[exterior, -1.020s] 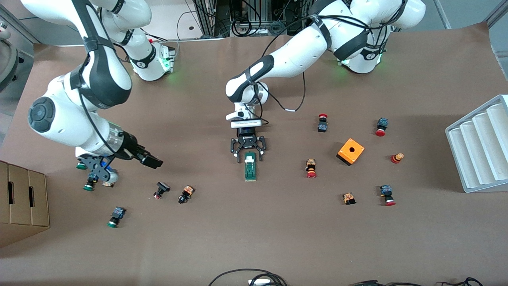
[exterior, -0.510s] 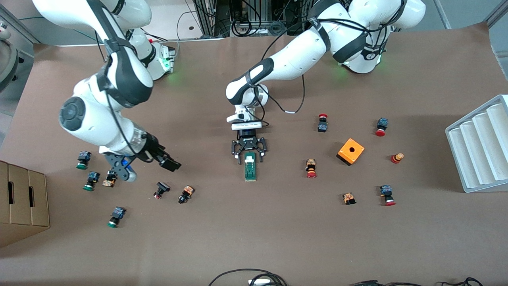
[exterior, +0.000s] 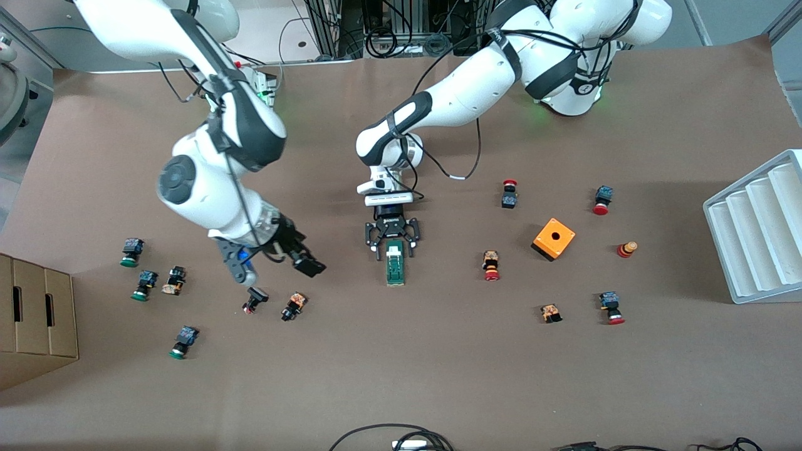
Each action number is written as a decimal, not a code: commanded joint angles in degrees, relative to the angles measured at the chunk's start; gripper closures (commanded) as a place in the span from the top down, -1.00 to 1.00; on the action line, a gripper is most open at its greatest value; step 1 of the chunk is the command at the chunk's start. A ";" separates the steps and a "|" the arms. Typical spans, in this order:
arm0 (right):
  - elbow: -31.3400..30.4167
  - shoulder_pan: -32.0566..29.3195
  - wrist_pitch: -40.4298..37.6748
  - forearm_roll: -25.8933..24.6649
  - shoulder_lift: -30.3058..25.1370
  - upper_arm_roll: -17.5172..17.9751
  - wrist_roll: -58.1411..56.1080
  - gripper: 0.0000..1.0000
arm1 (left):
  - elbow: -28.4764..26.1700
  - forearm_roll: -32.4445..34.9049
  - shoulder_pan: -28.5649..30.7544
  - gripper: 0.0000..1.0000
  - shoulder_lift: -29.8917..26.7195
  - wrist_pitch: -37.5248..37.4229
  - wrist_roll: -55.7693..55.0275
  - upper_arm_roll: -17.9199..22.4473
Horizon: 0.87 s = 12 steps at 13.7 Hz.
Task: Close load switch with both arms
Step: 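Reach the right gripper toward the switch lever while the left gripper holds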
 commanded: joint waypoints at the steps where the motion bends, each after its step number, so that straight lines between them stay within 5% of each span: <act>1: -0.03 2.69 5.17 1.22 2.30 0.05 6.69 1.00 | 1.72 0.51 -1.02 0.52 1.12 -0.70 -0.06 0.55; 4: 0.06 6.03 10.00 0.78 5.29 -0.04 11.27 0.99 | 1.72 0.51 -1.02 0.51 1.12 -0.70 -0.50 0.46; 7: 0.14 9.45 14.06 -1.15 8.10 -0.65 16.02 0.90 | 1.72 0.42 -1.02 0.14 1.12 -0.70 -0.68 0.46; 12: 0.67 20.09 18.63 -5.02 11.88 -8.56 26.04 0.71 | 1.72 0.33 -1.02 0.03 1.12 -0.70 -1.12 0.46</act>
